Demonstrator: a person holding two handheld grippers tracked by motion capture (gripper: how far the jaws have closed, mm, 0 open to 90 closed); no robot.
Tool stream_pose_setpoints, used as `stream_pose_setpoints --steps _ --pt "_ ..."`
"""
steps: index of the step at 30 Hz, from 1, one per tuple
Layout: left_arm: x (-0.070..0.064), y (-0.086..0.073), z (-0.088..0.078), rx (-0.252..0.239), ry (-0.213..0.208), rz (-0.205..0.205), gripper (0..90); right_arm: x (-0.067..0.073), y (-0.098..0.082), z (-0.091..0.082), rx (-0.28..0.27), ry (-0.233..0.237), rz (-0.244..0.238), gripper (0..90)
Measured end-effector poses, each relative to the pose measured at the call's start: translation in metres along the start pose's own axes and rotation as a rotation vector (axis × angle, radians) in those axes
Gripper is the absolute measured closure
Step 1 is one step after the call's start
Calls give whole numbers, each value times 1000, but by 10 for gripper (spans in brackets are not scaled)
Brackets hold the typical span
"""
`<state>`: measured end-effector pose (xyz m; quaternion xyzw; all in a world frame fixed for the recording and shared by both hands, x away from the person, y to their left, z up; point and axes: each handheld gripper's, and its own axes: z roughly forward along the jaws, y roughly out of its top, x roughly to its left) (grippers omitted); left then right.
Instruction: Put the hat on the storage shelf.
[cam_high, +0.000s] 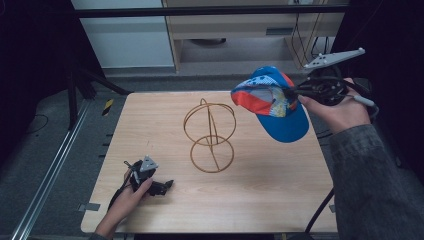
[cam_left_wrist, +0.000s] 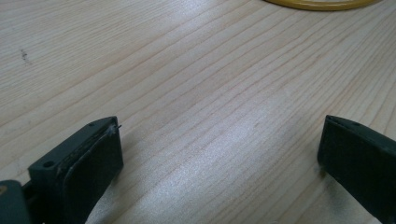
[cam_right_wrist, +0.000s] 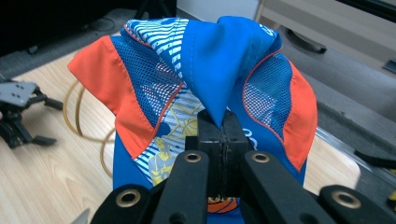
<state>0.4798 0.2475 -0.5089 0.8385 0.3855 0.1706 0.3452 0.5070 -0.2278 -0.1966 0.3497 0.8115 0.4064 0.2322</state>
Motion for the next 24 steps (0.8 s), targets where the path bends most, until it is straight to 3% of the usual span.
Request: stream_pose_setpoints --steps 16,24 --pt "0 0 0 0 1 1 0 13 49 38 -23 37 -19 900" --pt "0 0 0 2 0 2 0 27 69 70 -1 69 -37 900"
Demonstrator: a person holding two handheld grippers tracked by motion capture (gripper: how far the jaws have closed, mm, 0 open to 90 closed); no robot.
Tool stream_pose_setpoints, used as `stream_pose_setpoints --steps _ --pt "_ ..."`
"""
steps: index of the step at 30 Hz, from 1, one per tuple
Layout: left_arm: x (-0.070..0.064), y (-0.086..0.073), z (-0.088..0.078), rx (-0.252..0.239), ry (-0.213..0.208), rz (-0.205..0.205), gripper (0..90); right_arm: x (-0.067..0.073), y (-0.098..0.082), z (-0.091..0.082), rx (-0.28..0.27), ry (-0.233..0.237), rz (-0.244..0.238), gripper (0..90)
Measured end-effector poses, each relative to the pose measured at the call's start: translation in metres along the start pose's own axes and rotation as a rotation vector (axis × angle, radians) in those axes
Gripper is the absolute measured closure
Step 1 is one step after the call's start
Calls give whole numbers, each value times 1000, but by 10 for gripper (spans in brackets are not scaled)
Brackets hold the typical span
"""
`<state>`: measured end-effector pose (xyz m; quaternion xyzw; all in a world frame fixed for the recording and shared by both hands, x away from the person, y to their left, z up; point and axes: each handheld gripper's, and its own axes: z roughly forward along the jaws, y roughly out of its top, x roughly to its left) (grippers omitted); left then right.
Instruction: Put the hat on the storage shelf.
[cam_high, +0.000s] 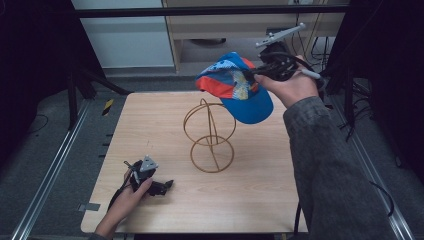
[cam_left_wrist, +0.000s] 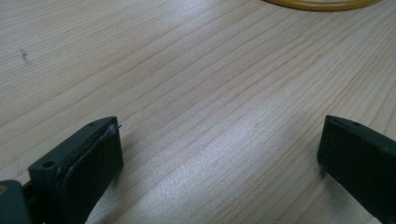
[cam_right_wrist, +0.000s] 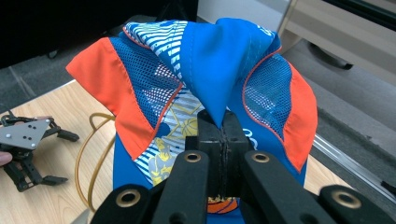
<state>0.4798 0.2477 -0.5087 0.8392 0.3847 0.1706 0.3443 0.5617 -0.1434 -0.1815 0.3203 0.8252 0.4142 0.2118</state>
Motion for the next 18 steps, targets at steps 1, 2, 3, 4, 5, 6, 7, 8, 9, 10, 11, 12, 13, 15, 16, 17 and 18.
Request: stream_pose_setpoints --steps 1,2,3,4,5,6,7,8,9,10,11,12,13,15,16,17,18 --pt "0 0 0 0 0 1 0 3 3 6 9 4 -4 900" --pt "0 0 0 0 -1 -1 0 4 5 9 12 8 -7 900" --pt "0 0 0 0 -1 -1 0 7 7 15 21 14 -13 900" --pt "0 0 0 0 -1 -1 0 8 9 17 23 17 -18 900" --pt "0 0 0 0 -1 -1 0 11 11 22 30 20 -23 900" --pt "0 0 0 0 -1 0 0 12 13 25 35 24 -29 900" --pt "0 0 0 0 -2 -1 0 14 15 28 39 27 -31 900" --pt "0 0 0 0 -2 0 0 15 16 30 41 31 -36 900" --pt "0 0 0 0 -2 0 0 17 18 34 46 39 -40 900" --pt "0 0 0 0 -2 0 0 19 19 37 48 42 -44 900" --pt "0 0 0 0 -2 0 0 21 20 39 55 45 -47 900" --pt "0 0 0 0 -3 0 0 24 21 42 68 48 -54 900" --pt "0 0 0 0 -3 0 0 26 22 45 74 50 -58 900" --pt "0 0 0 0 -2 -2 0 31 24 51 94 57 -66 900" --pt "0 0 0 -1 -2 -1 0 33 25 54 99 61 -70 900" --pt "0 0 0 -1 -2 -1 0 36 26 58 109 64 -76 900" --pt "0 0 0 0 -2 -1 0 38 26 60 113 70 -81 900"
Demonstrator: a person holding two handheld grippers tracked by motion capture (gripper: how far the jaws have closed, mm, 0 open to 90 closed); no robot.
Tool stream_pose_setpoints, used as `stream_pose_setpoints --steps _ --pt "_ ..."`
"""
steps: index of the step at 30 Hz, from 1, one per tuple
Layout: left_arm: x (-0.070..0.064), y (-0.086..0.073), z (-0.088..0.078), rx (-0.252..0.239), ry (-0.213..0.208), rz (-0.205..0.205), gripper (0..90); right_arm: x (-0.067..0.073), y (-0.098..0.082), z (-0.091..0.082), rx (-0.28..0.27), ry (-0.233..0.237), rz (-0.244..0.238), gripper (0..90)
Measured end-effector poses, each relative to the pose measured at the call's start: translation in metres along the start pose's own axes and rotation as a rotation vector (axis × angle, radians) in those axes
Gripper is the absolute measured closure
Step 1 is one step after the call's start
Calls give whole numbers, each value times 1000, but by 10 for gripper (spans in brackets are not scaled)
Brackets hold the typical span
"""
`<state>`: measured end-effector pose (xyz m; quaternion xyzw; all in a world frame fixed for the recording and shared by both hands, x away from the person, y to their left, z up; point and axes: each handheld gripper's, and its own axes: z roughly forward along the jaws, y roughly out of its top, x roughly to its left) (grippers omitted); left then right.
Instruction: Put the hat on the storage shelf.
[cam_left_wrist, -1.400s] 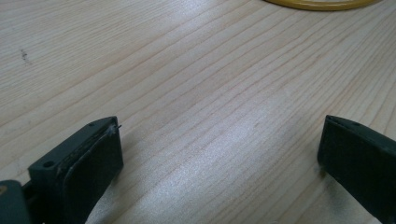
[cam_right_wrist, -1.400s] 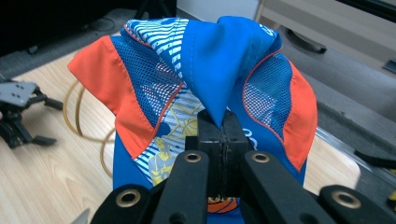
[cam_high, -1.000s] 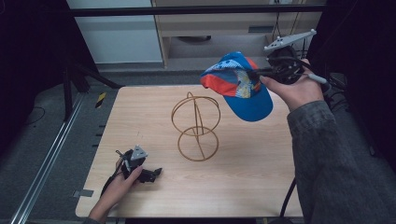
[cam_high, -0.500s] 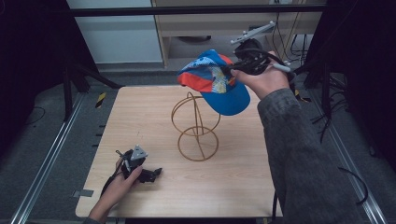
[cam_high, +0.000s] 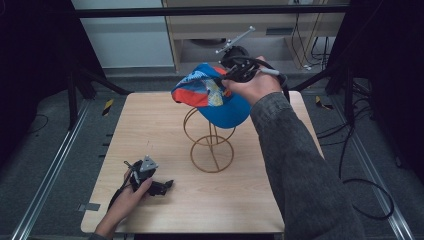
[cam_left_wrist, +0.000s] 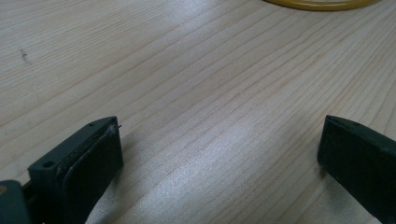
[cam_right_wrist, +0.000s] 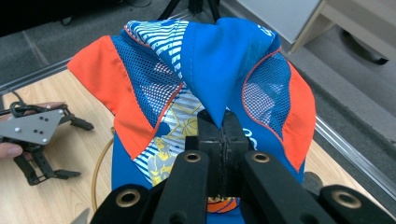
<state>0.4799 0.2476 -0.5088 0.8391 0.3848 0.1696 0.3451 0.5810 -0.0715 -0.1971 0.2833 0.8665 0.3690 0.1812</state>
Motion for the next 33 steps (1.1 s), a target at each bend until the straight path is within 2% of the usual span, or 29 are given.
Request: stream_pose_setpoints --steps 13,21,33 --pt "0 0 0 0 0 1 0 19 1 25 74 23 -72 897" --pt "0 0 0 0 0 1 0 27 4 34 121 23 -112 897" --pt "0 0 0 -1 0 0 0 27 -1 36 105 55 -96 896"
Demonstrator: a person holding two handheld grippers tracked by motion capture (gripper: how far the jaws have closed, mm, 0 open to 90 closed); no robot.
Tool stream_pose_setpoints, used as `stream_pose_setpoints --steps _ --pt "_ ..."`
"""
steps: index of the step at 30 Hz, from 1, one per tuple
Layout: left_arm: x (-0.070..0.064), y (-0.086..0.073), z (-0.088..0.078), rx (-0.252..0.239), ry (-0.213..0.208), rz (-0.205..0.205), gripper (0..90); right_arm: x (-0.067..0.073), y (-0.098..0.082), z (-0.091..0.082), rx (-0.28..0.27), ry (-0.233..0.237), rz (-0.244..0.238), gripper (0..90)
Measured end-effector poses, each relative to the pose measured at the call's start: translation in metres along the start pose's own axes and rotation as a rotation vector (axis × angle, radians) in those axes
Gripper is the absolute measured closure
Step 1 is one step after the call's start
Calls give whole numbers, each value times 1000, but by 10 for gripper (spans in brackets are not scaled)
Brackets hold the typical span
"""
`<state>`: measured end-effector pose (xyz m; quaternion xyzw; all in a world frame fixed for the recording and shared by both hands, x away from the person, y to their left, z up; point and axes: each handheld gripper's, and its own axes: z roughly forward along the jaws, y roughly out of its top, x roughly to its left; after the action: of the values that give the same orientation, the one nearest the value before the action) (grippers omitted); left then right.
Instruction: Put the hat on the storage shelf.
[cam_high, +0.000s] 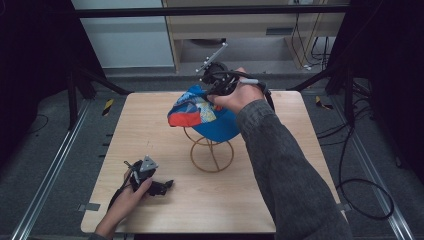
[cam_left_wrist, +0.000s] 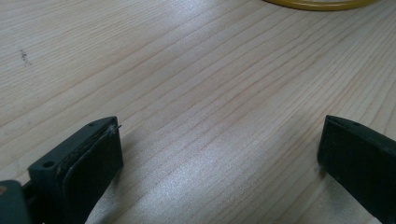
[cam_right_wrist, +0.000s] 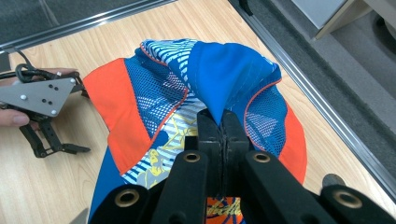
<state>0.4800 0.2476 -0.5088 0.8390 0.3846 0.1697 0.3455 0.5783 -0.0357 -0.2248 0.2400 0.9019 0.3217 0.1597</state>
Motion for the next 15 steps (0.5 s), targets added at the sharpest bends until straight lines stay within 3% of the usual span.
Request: stream_pose_setpoints --steps 15 --pt "0 0 0 0 0 2 0 -1 0 5 11 9 2 888"
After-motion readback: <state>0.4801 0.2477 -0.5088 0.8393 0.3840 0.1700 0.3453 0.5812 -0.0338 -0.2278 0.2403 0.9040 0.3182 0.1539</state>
